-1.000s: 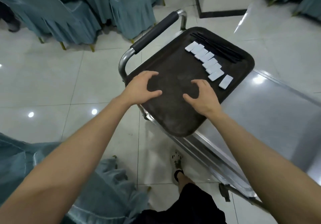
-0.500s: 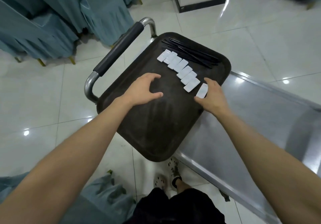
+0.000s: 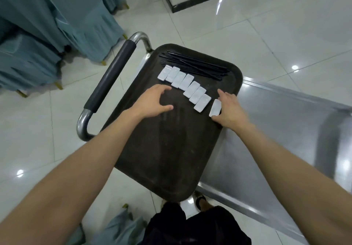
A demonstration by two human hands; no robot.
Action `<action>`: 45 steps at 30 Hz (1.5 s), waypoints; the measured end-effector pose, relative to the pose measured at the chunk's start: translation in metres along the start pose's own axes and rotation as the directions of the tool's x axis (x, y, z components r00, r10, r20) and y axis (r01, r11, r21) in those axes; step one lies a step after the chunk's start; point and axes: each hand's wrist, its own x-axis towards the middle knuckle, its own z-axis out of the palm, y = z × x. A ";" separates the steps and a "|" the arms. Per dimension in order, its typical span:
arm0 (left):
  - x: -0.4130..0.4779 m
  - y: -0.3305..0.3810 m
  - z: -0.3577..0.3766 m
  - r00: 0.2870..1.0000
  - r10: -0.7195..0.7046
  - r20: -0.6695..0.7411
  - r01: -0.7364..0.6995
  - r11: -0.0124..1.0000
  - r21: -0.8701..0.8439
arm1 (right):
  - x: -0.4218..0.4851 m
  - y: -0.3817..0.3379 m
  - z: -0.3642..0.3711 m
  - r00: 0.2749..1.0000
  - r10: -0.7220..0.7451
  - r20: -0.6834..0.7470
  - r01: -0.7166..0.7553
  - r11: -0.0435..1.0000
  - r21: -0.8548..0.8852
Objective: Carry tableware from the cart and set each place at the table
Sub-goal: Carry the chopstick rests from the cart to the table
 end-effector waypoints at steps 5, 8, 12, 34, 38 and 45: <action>0.031 -0.019 -0.009 0.998 0.046 0.044 -0.046 0.999 0.006 | 0.000 0.003 0.007 1.000 -0.009 -0.007 0.009 1.000 0.006; 0.046 -0.024 -0.009 0.995 0.078 0.070 -0.078 0.997 0.003 | -0.005 0.005 0.009 1.000 0.025 -0.014 -0.025 0.999 0.047; 0.069 -0.023 -0.003 0.989 0.102 0.107 -0.102 0.995 -0.009 | -0.010 -0.001 0.011 0.996 0.085 -0.026 -0.082 0.991 0.102; 0.137 0.028 0.055 0.879 0.355 0.319 -0.460 0.809 0.366 | -0.014 -0.003 0.021 0.986 0.082 -0.147 -0.073 0.995 0.065; 0.124 0.016 0.054 0.882 0.377 0.283 -0.463 0.809 0.363 | -0.015 -0.004 0.020 0.982 0.103 -0.161 -0.091 0.993 0.078; 0.087 -0.005 0.058 0.889 0.394 0.235 -0.458 0.797 0.393 | -0.019 -0.006 0.024 0.976 0.152 -0.159 -0.145 0.988 0.052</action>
